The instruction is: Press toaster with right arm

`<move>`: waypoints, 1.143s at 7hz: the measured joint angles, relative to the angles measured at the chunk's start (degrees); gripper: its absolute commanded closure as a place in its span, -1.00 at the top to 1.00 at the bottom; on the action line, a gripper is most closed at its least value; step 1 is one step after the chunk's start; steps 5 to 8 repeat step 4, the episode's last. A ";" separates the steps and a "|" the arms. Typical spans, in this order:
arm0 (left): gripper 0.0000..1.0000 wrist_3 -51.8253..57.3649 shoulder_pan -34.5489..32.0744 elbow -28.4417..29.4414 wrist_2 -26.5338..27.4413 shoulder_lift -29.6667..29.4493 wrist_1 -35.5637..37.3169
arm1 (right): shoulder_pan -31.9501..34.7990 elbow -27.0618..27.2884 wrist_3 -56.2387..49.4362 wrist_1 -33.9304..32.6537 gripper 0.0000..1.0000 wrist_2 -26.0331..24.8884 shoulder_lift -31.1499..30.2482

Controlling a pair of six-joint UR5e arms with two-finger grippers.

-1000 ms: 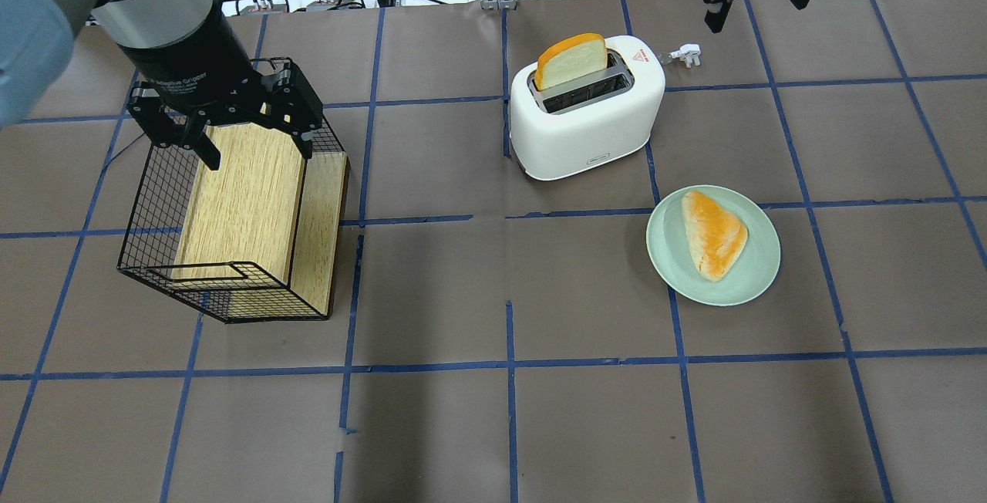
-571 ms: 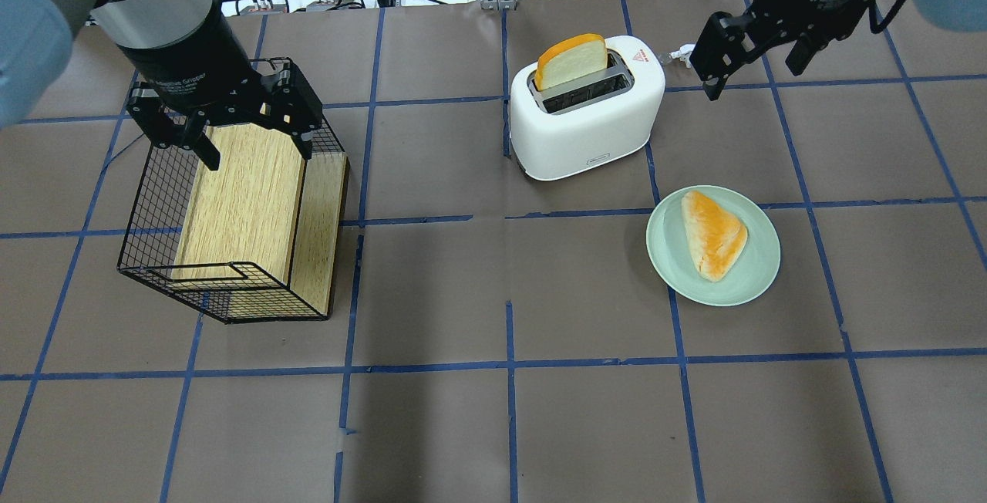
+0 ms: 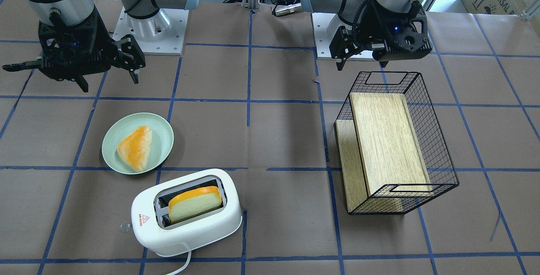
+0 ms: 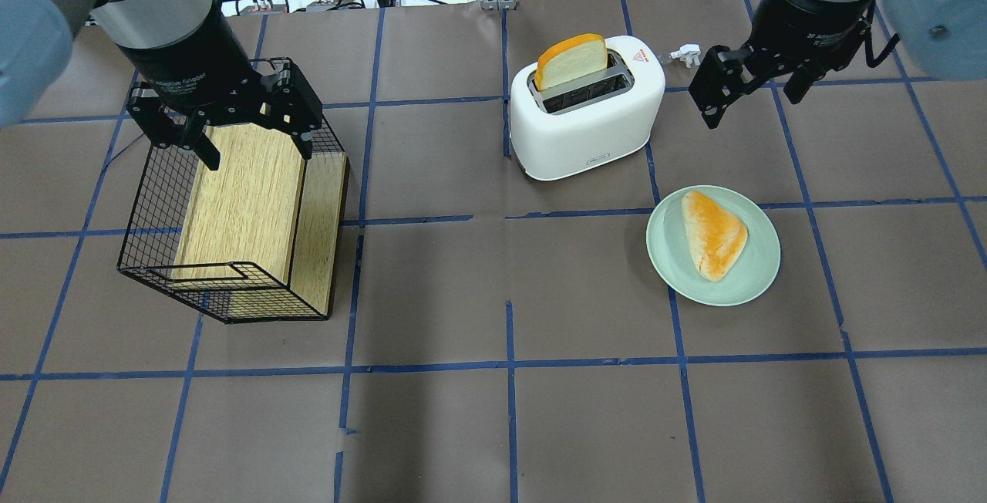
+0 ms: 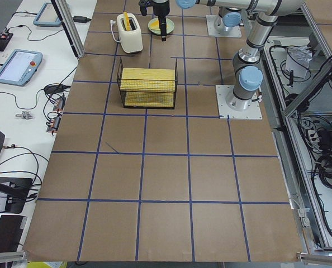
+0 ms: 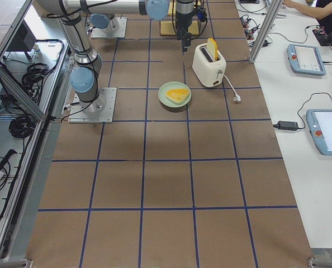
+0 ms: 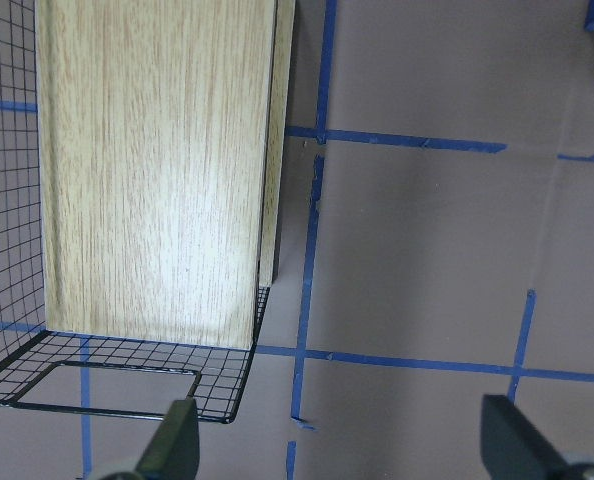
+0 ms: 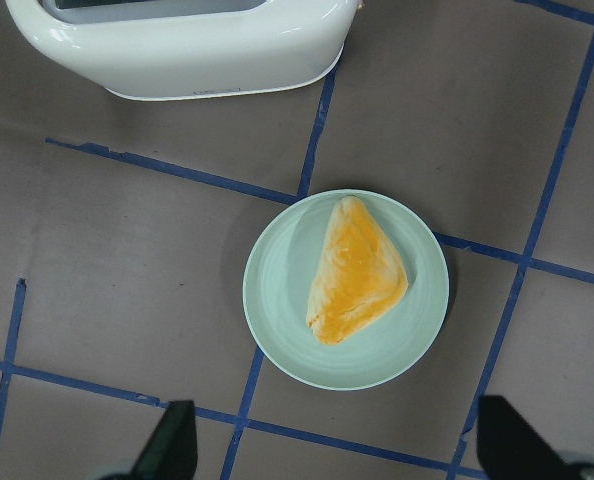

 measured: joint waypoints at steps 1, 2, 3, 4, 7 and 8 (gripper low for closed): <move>1.00 0.00 0.00 0.00 0.00 0.00 0.00 | -0.04 0.02 -0.02 -0.11 0.99 -0.02 -0.01; 1.00 0.00 0.00 0.00 0.00 0.00 -0.03 | -0.09 0.04 -0.02 -0.20 0.99 -0.03 -0.01; 1.00 0.00 0.00 0.00 0.00 0.00 -0.05 | -0.13 0.07 0.02 -0.26 0.99 -0.01 0.01; 1.00 0.00 0.00 0.00 0.00 0.00 -0.04 | -0.14 0.11 0.14 -0.38 0.99 0.03 0.08; 1.00 0.00 0.00 0.00 0.00 0.00 -0.04 | -0.14 0.11 0.14 -0.38 0.99 0.03 0.08; 1.00 0.00 0.00 0.00 0.00 0.00 -0.04 | -0.14 0.11 0.14 -0.38 0.99 0.03 0.08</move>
